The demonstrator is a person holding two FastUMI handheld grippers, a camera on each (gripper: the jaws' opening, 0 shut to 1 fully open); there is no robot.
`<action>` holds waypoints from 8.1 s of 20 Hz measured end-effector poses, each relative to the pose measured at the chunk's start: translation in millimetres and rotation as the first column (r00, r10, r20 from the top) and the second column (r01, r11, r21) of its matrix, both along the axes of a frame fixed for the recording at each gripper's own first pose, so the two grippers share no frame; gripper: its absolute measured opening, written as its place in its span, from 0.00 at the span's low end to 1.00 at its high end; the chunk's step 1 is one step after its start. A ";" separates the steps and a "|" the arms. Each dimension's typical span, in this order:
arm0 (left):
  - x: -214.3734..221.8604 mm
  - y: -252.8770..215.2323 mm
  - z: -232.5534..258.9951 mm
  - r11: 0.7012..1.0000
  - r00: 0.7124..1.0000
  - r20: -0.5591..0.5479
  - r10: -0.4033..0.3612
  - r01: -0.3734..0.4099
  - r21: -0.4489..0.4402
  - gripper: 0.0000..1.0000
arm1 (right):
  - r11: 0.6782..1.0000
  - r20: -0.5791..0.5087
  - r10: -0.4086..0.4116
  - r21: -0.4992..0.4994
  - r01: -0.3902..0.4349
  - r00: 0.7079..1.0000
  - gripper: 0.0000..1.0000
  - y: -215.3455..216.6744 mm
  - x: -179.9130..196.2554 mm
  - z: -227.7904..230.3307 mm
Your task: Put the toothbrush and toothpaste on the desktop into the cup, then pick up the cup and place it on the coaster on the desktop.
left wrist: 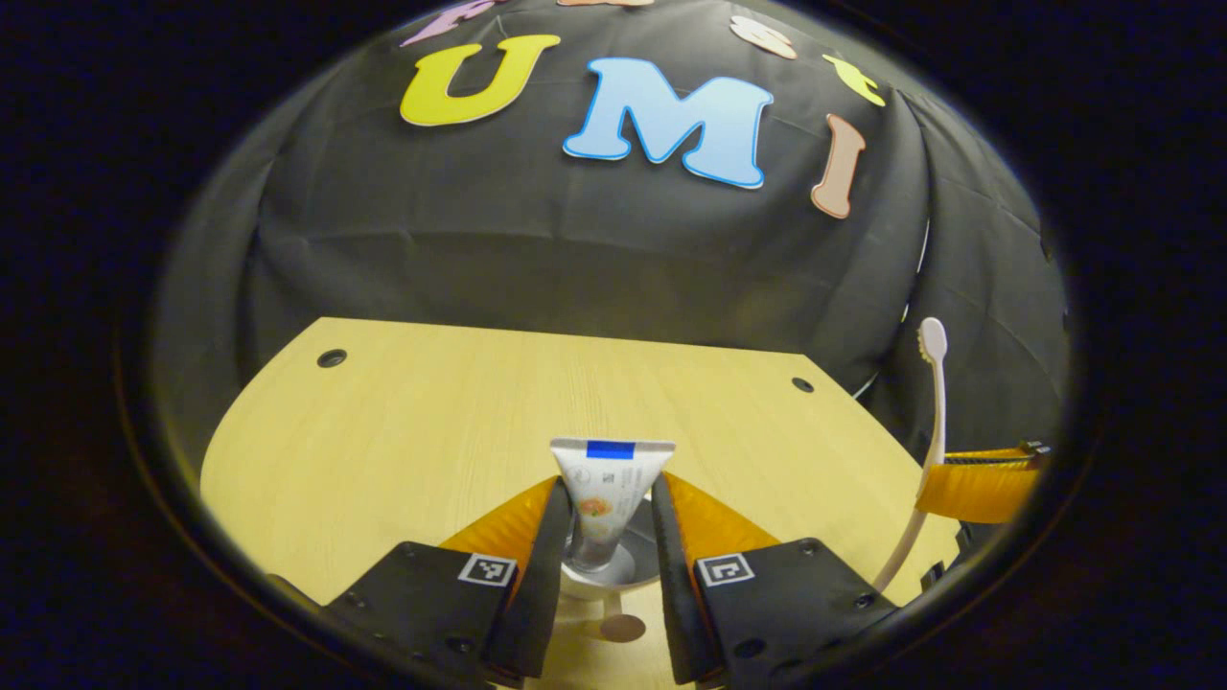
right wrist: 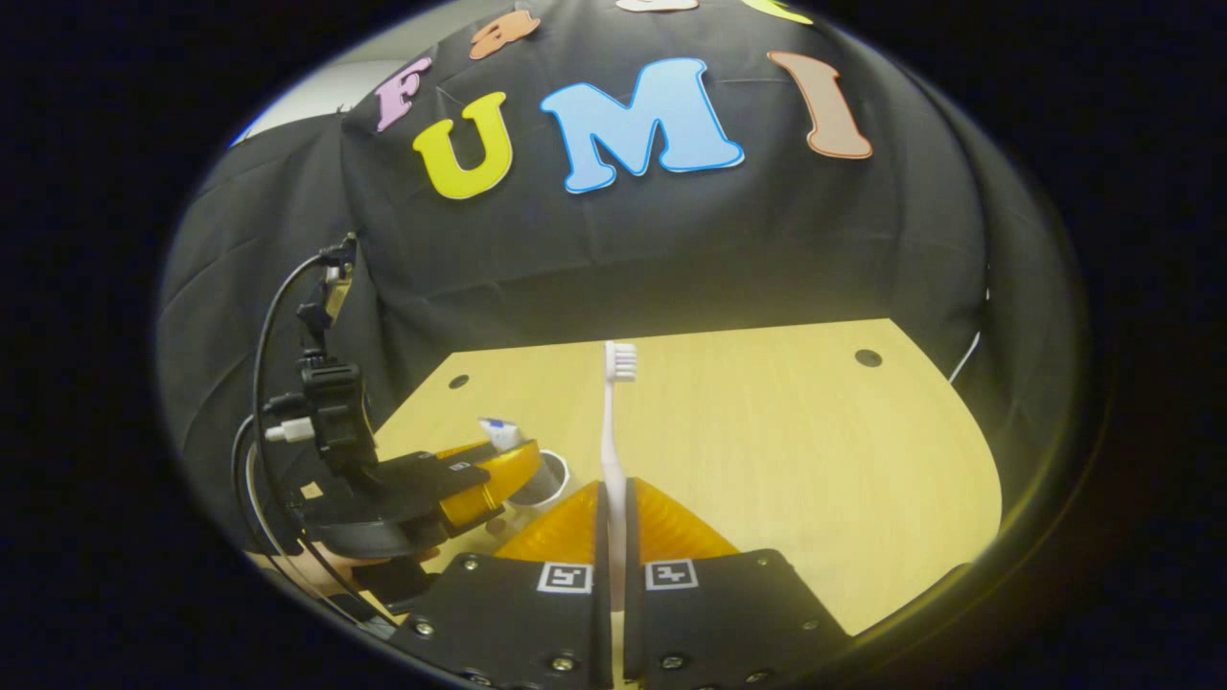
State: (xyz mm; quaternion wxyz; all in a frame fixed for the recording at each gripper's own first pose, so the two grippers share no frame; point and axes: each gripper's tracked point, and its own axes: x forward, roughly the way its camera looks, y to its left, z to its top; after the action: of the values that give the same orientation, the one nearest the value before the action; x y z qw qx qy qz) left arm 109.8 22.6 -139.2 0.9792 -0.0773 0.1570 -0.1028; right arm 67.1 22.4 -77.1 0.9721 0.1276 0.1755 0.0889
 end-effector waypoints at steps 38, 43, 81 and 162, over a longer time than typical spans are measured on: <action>-81.6 15.6 -50.5 0.998 0.983 -0.179 -0.050 0.045 -0.034 0.94 | 0.983 0.136 0.143 0.093 -0.156 0.980 0.07 85.4 114.8 -5.9; -81.7 12.0 -52.5 0.999 0.982 -0.182 -0.049 0.044 -0.029 0.94 | 0.982 0.153 0.136 0.106 -0.153 0.979 0.29 79.9 106.3 5.2; -36.2 -5.4 -93.8 0.986 0.894 -0.447 0.025 0.050 0.156 0.40 | 0.987 0.120 -0.138 -0.061 0.146 0.983 0.76 -70.4 1.0 1.8; -116.5 -45.9 157.6 0.990 0.913 0.403 0.068 -0.113 0.089 0.97 | 0.897 0.420 -0.316 -0.159 0.411 0.851 0.80 -119.1 -82.0 81.4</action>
State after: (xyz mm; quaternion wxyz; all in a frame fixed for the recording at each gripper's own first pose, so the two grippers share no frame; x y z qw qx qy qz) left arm -6.7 -23.3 18.5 0.9971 -0.0079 -0.0442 -0.0622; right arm -15.0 -96.7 4.3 0.9945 0.0188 -0.0359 -0.0969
